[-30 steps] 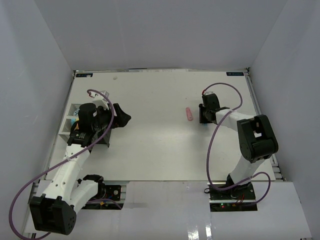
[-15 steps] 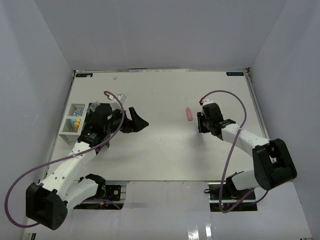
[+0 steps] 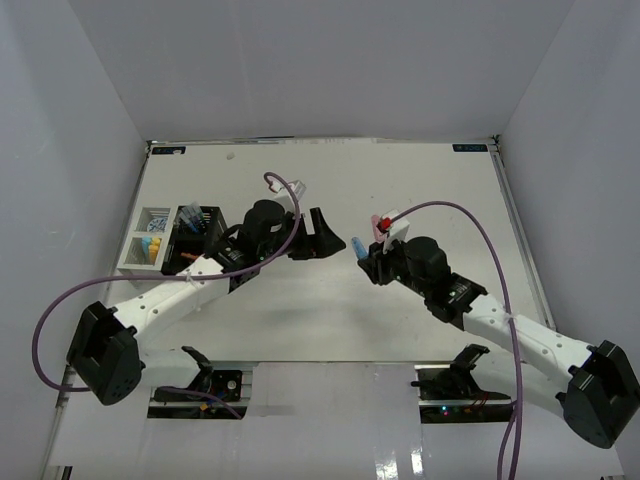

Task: Sort the stationery into containers
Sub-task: Pick up the pen from the center of the board, then place the pen in the storage box.

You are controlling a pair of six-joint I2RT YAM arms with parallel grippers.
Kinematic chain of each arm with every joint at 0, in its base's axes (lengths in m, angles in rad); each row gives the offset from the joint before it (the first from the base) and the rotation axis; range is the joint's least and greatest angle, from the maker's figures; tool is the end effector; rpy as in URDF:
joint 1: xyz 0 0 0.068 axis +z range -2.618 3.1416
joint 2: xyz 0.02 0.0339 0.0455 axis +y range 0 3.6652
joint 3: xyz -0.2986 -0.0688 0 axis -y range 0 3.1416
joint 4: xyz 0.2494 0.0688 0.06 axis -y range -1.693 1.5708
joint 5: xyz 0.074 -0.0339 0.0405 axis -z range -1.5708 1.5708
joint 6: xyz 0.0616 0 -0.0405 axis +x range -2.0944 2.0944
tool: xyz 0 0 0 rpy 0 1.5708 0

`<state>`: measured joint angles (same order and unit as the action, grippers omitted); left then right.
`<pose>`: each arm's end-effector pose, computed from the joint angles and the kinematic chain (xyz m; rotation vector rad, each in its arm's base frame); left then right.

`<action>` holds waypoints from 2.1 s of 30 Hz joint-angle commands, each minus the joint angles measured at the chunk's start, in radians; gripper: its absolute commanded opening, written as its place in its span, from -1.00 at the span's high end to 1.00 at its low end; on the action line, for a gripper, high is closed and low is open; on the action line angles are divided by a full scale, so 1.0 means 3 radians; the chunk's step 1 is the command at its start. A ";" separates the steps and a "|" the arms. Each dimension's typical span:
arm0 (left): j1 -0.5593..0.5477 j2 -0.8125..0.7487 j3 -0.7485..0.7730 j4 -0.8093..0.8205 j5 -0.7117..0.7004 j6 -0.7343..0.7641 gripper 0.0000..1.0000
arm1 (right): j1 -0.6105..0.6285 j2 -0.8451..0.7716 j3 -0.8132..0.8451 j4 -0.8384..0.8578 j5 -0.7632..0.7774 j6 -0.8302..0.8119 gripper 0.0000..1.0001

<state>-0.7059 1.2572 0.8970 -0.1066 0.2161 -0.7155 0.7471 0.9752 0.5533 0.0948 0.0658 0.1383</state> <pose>0.2214 -0.2061 0.3054 0.1369 2.2091 -1.0688 0.1736 0.1553 0.2698 -0.5359 1.8579 0.5360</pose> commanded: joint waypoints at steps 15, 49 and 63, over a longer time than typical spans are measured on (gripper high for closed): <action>-0.0572 0.0616 0.0517 0.0156 -0.0669 -0.0116 -0.42 | 0.0128 -0.0331 -0.0316 0.0732 -0.0296 0.0147 0.51; -0.0394 -0.0130 0.0538 -0.0932 -0.2626 0.0421 0.74 | 0.0122 -0.0597 -0.0510 0.0548 0.0169 0.0071 -0.80; 0.1228 -0.1148 0.0206 -0.1404 -0.3088 0.1100 0.65 | 0.0097 -0.0541 -0.0633 0.0528 0.0246 0.0015 -0.80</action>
<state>-0.3866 0.9058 0.9901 -0.4824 -0.6735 -0.4702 0.7795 0.8116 0.3744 0.2329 0.1165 0.1562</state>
